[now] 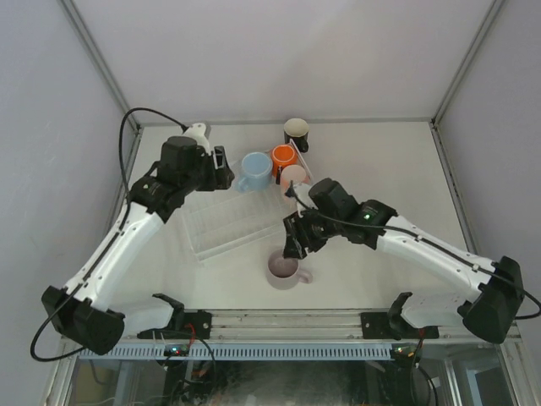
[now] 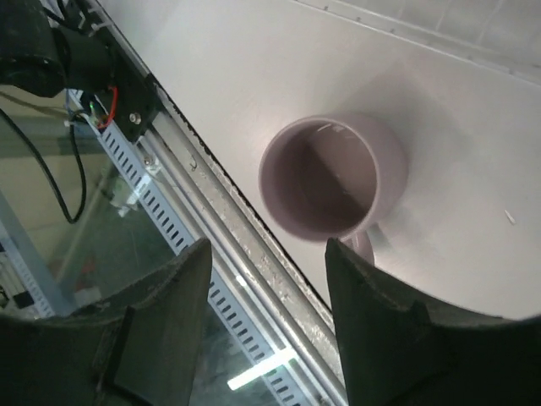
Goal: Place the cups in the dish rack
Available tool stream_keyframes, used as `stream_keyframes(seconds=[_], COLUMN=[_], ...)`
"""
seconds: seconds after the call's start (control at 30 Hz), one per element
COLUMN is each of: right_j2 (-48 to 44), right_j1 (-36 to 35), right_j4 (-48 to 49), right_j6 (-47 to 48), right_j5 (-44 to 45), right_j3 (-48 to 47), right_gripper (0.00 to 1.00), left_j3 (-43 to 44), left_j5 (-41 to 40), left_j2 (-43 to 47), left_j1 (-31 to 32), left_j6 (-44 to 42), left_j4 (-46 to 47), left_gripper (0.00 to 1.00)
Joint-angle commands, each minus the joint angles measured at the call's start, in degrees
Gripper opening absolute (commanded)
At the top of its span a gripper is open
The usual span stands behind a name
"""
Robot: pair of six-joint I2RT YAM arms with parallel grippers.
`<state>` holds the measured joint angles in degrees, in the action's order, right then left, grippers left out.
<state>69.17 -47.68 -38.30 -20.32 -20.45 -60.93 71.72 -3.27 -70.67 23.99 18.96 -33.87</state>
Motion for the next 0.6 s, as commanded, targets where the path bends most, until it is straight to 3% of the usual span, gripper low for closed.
stream_keyframes(seconds=[0.0, 0.27, 0.57], right_j2=[4.63, 13.17, 19.72], right_j1=[-5.00, -13.78, -18.61], right_j4=[-2.88, -5.43, -7.99], right_j6=[7.26, 15.04, 20.15], right_j5=[0.96, 2.39, 7.47], right_j3=[-4.59, -8.31, -10.79], right_gripper=[0.55, 0.57, 0.57], left_j3=[-1.51, 0.10, -0.66], left_j5=[1.72, 3.02, 1.05], left_j2=[6.14, 11.71, 14.98], left_j1=[0.08, -0.53, -1.52], left_j6=[3.12, 5.73, 6.04], left_j4=[-4.19, -7.60, -9.19], left_gripper=[0.69, 0.71, 0.72])
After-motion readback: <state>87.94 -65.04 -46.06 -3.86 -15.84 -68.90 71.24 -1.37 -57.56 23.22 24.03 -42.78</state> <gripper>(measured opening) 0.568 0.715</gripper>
